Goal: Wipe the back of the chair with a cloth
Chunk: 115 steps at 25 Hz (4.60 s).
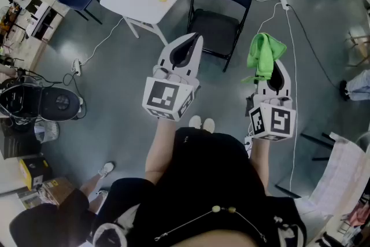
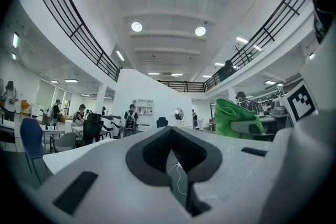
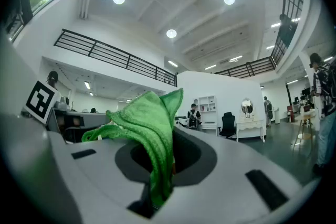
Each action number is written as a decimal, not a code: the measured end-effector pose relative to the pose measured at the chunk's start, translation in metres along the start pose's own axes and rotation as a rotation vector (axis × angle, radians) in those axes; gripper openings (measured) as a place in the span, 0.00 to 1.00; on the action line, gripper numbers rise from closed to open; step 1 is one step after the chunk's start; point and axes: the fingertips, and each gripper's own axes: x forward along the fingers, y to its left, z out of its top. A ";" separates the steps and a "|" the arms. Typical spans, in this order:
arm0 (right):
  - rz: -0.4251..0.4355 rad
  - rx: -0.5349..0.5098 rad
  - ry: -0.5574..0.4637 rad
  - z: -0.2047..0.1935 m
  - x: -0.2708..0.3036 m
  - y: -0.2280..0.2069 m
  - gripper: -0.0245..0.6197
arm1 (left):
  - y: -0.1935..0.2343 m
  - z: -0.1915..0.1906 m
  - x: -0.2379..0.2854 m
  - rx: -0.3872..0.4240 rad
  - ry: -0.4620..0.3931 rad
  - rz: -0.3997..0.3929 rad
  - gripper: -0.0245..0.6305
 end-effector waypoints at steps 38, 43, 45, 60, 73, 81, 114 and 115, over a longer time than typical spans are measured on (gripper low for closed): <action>0.019 0.056 0.064 -0.033 0.044 -0.066 0.10 | 0.027 -0.032 0.038 -0.046 0.043 0.108 0.04; 0.012 0.037 0.065 -0.037 0.089 -0.072 0.10 | 0.061 -0.040 0.073 -0.039 0.046 0.110 0.04; 0.009 0.028 0.065 -0.038 0.114 -0.072 0.10 | 0.082 -0.044 0.089 -0.048 0.043 0.114 0.04; -0.015 -0.060 0.136 -0.062 0.275 -0.079 0.10 | 0.205 -0.084 0.194 -0.091 0.101 0.093 0.04; 0.065 -0.099 0.259 -0.136 0.426 -0.112 0.11 | 0.246 -0.118 0.274 -0.088 0.152 0.109 0.04; 0.176 -0.144 0.326 -0.195 0.521 -0.105 0.11 | 0.279 -0.142 0.299 -0.107 0.168 0.132 0.04; 0.257 -0.502 0.537 -0.439 0.717 -0.057 0.10 | 0.324 -0.339 0.321 -0.322 0.215 0.139 0.04; 0.253 -0.504 0.536 -0.440 0.718 -0.056 0.10 | 0.325 -0.339 0.322 -0.320 0.214 0.134 0.04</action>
